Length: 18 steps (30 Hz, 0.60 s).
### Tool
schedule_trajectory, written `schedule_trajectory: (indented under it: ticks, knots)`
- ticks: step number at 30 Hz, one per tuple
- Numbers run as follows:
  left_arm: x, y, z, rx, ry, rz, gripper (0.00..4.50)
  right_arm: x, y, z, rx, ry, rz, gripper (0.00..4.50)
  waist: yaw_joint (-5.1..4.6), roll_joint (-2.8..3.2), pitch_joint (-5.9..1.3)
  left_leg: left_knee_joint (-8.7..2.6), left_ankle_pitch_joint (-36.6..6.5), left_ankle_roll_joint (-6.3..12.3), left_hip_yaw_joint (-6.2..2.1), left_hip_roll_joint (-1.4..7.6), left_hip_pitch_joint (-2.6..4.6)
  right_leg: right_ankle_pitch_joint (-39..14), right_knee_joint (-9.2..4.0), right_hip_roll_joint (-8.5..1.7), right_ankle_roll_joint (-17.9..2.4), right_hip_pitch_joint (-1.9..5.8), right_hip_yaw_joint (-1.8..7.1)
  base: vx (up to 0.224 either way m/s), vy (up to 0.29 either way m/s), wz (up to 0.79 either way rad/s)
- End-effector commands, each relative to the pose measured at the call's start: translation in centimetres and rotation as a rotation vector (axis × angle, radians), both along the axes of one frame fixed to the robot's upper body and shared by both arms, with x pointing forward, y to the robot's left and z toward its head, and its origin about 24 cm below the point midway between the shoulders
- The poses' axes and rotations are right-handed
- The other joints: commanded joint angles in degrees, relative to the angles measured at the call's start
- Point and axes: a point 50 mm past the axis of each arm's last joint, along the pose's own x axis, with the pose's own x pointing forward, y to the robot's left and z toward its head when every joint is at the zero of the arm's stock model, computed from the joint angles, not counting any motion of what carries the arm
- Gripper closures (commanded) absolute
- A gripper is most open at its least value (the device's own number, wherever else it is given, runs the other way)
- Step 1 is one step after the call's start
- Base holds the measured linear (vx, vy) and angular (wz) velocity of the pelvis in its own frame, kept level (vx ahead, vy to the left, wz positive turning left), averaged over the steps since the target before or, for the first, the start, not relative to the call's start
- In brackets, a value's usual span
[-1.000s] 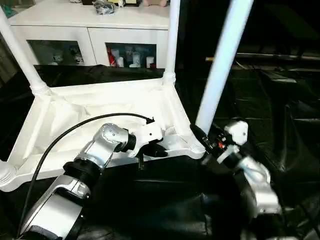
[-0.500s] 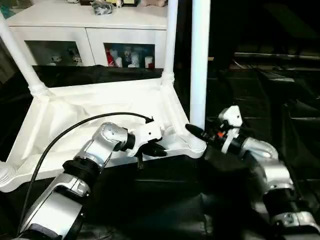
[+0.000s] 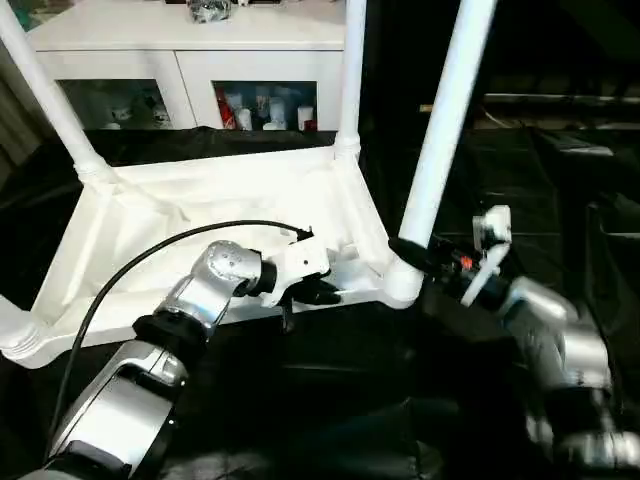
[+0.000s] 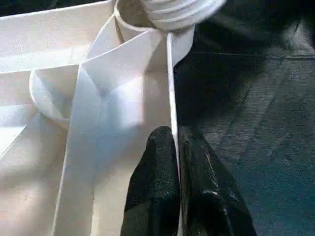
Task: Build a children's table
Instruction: Insert table leg to table base
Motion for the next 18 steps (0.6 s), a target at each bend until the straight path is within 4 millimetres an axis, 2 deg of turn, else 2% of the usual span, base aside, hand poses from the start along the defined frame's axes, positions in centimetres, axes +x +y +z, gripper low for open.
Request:
schedule_trajectory:
  ticks: [1,2,3,4,6,8,9,10,11,12,13,14,15,16,17,18]
  knots:
    - [0.4,0.1,-0.2,0.048,-0.025,0.020,4.50,-0.9,0.8,-2.0,-0.061,0.045,-0.022,2.65,-0.51,0.22,-3.14,-3.54,-14.7,2.50,-1.96,4.17,0.67,-14.5,-3.93,-4.71,-11.9,1.63,3.26,0.000,0.000,0.00]
    - [0.4,0.1,-0.1,0.049,-0.026,0.018,4.50,-0.9,0.8,-2.1,-0.062,0.040,-0.039,2.65,-0.57,0.10,-3.07,-3.58,-15.2,2.37,-1.99,4.11,0.68,-15.5,-4.08,-4.74,-11.7,1.64,3.27,0.000,0.000,0.00]
    - [0.4,0.2,0.0,0.047,-0.030,0.011,4.50,-0.8,0.7,-2.4,-0.076,0.017,-0.099,2.65,-0.73,0.66,-2.89,-3.73,-17.0,1.79,-2.04,4.11,0.86,-18.3,-4.43,-4.75,-11.2,1.47,3.26,0.000,0.000,0.00]
    - [0.4,0.2,0.0,0.047,-0.030,0.011,4.50,-0.8,0.7,-2.4,-0.076,0.017,-0.099,2.65,-0.85,0.50,-2.85,-3.74,-17.7,1.43,-2.06,4.06,0.88,-19.8,-4.58,-4.82,-10.9,1.35,3.26,0.000,0.000,0.00]
    - [0.4,0.2,0.1,0.039,-0.033,-0.001,4.50,-0.6,0.8,-2.6,-0.051,0.017,-0.156,2.65,-1.15,0.97,-2.80,-3.86,-19.1,0.81,-2.31,4.01,1.03,-22.6,-4.82,-4.79,-10.1,1.37,3.29,0.000,0.000,0.00]
    - [0.4,0.2,0.1,0.036,-0.029,-0.011,4.50,-0.5,0.8,-2.6,-0.054,0.008,-0.176,2.65,-1.29,0.93,-2.80,-3.86,-19.0,0.85,-2.25,3.98,1.05,-22.5,-4.84,-4.70,-10.1,1.36,3.34,0.000,0.000,0.00]
    - [0.2,0.2,0.1,0.036,-0.018,-0.033,4.50,-0.2,0.8,-2.0,-0.040,-0.013,-0.202,2.65,-1.40,0.70,-2.87,-3.89,-18.4,1.15,-2.25,4.06,0.91,-21.5,-4.71,-4.64,-10.2,1.46,3.37,0.000,0.000,0.00]
    - [0.1,0.2,0.0,0.037,-0.011,-0.042,4.50,-0.1,0.9,-1.7,-0.035,-0.022,-0.207,2.65,-1.45,0.88,-2.98,-3.91,-17.4,1.35,-2.26,4.10,0.83,-19.9,-4.46,-4.60,-10.5,1.55,3.39,0.000,0.000,0.00]
    - [0.0,0.3,-0.1,0.039,0.000,-0.053,4.50,0.1,0.9,-1.1,-0.035,-0.040,-0.199,2.65,-1.58,0.64,-3.08,-3.83,-16.9,1.52,-2.17,4.13,0.81,-18.7,-4.33,-4.54,-10.7,1.55,3.42,0.000,0.000,0.00]
    - [-0.2,0.3,-0.2,0.042,0.018,-0.066,4.50,0.4,1.0,-0.3,-0.027,-0.059,-0.187,2.65,-1.54,0.86,-3.21,-3.75,-15.5,1.98,-2.13,4.13,0.75,-16.0,-3.97,-4.47,-11.4,1.67,3.42,0.000,0.000,0.00]
    - [-0.2,0.3,-0.2,0.042,0.022,-0.068,4.50,0.5,1.0,-0.1,-0.022,-0.060,-0.183,2.65,-1.70,0.66,-3.52,-3.51,-13.2,2.75,-2.11,4.15,0.57,-12.3,-3.38,-4.45,-12.3,1.93,3.41,0.000,0.000,0.00]
    - [-0.2,0.3,-0.2,0.044,0.030,-0.071,4.50,0.6,1.0,0.2,-0.015,-0.062,-0.173,2.65,-1.70,0.84,-3.63,-3.39,-12.1,3.23,-2.06,4.19,0.61,-10.3,-3.20,-4.41,-12.8,1.92,3.39,0.000,0.000,0.00]
    - [-0.2,0.4,-0.3,0.046,0.033,-0.070,4.50,0.7,1.0,0.5,-0.015,-0.063,-0.163,2.65,-1.83,0.68,-3.77,-3.19,-10.6,3.81,-2.01,4.17,0.48,-8.0,-2.88,-4.30,-13.2,2.01,3.33,0.000,0.000,0.00]
    - [-0.2,0.4,-0.3,0.049,0.034,-0.068,4.50,0.9,1.1,0.9,-0.023,-0.069,-0.142,2.65,-1.89,0.48,-4.00,-2.83,-7.7,5.20,-1.93,4.12,0.20,-3.6,-2.27,-4.23,-14.1,2.14,3.23,0.000,0.000,0.00]
    - [-0.1,0.4,-0.2,0.051,0.034,-0.066,4.50,1.0,1.1,1.1,-0.029,-0.072,-0.128,2.65,-1.72,0.17,-4.09,-2.45,-6.0,6.56,-1.80,3.98,-0.02,-1.6,-1.81,-4.36,-14.9,2.17,3.22,0.000,0.000,0.00]
    - [-0.1,0.4,-0.2,0.052,0.033,-0.064,4.50,1.0,1.1,1.3,-0.034,-0.074,-0.120,2.65,-1.60,0.43,-3.97,-2.29,-6.0,7.34,-1.60,3.98,-0.01,-1.7,-1.97,-4.41,-15.1,1.86,3.23,0.000,0.000,0.00]
